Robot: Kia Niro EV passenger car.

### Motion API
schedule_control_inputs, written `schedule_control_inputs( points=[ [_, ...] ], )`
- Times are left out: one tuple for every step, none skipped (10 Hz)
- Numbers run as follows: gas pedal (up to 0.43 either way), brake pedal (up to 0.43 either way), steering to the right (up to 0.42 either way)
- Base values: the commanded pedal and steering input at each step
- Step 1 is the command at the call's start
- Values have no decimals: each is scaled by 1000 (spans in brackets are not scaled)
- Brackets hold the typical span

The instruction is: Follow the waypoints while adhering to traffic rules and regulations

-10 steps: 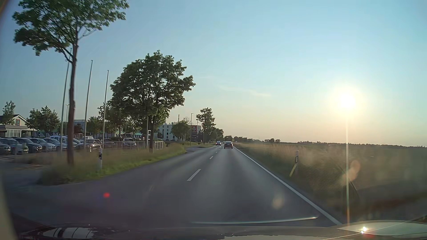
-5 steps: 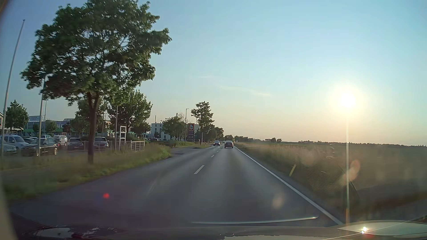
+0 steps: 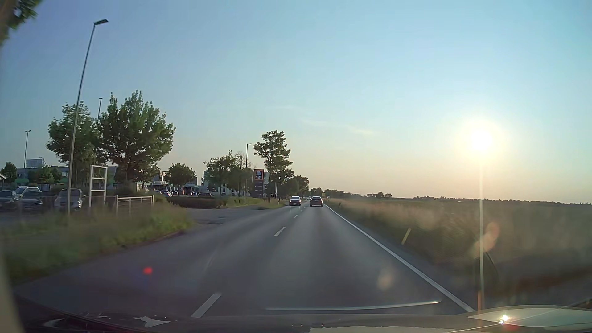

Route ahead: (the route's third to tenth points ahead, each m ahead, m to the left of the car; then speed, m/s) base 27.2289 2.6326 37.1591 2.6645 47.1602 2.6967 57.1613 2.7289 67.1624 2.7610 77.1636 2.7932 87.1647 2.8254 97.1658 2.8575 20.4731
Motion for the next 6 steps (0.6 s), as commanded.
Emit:
schedule_control_inputs(
  points=[
    [220, 12, 3],
    [220, 18, 3],
    [197, 12, 2],
    [189, 18, 2],
    [177, 12, 1],
    [169, 18, 1]
  ],
)
